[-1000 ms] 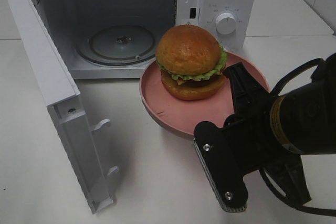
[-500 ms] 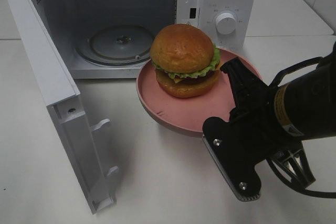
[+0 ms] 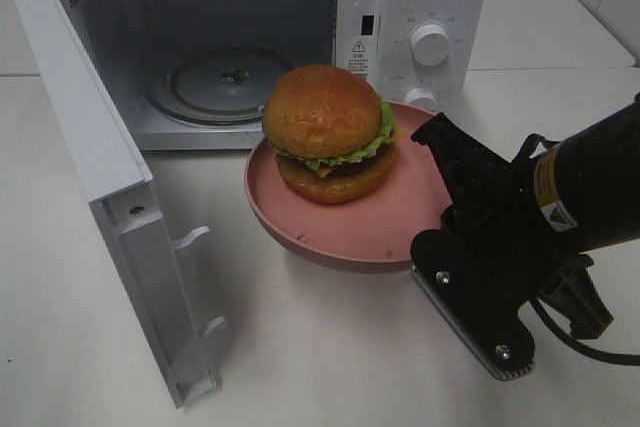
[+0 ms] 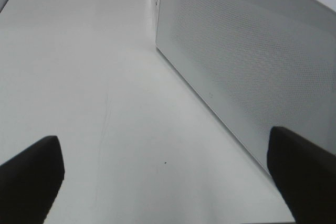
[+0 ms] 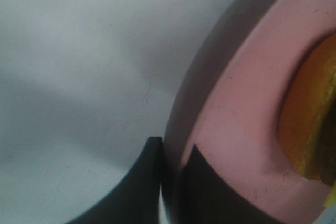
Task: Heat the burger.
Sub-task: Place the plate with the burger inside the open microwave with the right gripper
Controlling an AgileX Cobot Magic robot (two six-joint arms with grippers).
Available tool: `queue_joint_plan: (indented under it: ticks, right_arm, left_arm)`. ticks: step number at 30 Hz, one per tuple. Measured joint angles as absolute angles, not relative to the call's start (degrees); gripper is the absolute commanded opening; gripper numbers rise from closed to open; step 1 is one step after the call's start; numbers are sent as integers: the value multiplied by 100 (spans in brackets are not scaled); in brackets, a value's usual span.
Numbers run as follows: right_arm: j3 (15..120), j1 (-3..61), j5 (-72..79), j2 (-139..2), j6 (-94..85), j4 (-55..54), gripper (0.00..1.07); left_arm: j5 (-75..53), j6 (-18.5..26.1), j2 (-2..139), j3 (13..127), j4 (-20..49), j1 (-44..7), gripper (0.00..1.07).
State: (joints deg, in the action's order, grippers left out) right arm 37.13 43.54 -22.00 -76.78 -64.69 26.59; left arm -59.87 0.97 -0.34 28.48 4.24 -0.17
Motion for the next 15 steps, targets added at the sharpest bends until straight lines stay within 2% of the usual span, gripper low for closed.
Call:
queue_joint_plan:
  ticks: [8,15]
  right_arm:
    - [3747,3936,-1891,-7901,-8354,922,0]
    - [4062,3902,-1914,-8188,-8755,573,0]
  left_arm:
    - [-5987,97,-34,2848,424,-17,98]
    - [-5987,97,-34,2848,424,-17,98]
